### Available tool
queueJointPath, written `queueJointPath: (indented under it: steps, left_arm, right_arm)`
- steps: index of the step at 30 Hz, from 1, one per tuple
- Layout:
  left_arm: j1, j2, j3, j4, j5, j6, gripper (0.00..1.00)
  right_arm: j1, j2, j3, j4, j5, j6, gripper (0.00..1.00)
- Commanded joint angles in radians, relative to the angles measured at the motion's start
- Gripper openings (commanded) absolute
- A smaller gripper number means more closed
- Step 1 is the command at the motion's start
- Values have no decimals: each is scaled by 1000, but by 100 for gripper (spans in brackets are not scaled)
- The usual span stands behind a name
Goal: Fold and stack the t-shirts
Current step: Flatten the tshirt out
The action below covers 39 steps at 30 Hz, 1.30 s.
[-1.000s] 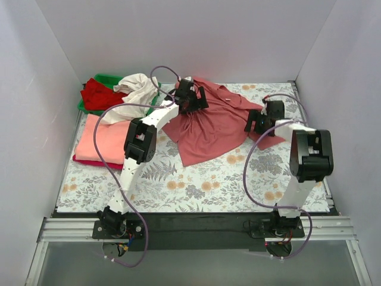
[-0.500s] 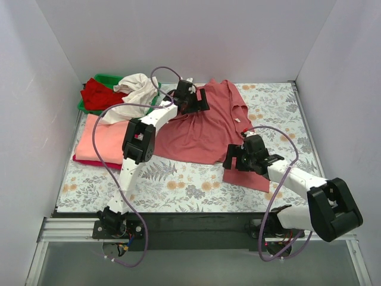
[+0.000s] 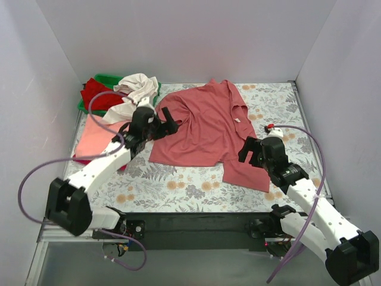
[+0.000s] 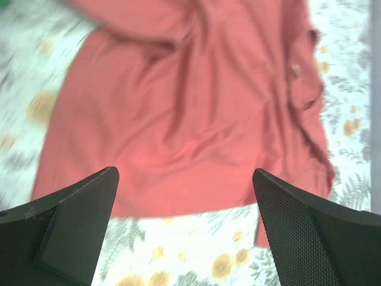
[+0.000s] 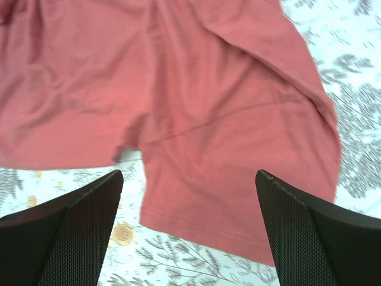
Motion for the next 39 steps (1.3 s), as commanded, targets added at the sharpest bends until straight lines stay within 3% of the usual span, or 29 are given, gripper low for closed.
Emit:
queueJointPath:
  steps: [1,5,12,20,26,29,31,39]
  left_arm:
    - [-6,-116,-215,-11,-114,-121,95]
    - [-7,-200,-332,-73,-172,-197,95]
    - [9,-150,-404,-44,-290,-279,87]
    - [42,63,-343,-7,-207,-276,53]
    - [43,85,-343,2,-235,-271,42]
    - [46,128,-324,2,-235,-267,26]
    - [45,140,-319,4,-226,-265,0]
    - [45,39,-367,11,-243,-244,0]
  right_arm:
    - [-17,-43,-40,-54,71,22,98]
    - [-24,3,-47,-80,80,5,98]
    - [-43,96,-58,-90,55,-16,98]
    - [-73,121,-69,-96,59,-24,98]
    - [-103,66,-84,-112,56,-18,98]
    - [-110,35,-93,-138,63,-9,98]
    - [-115,23,-95,-159,75,-7,98]
    - [-156,27,-92,-262,92,48,98]
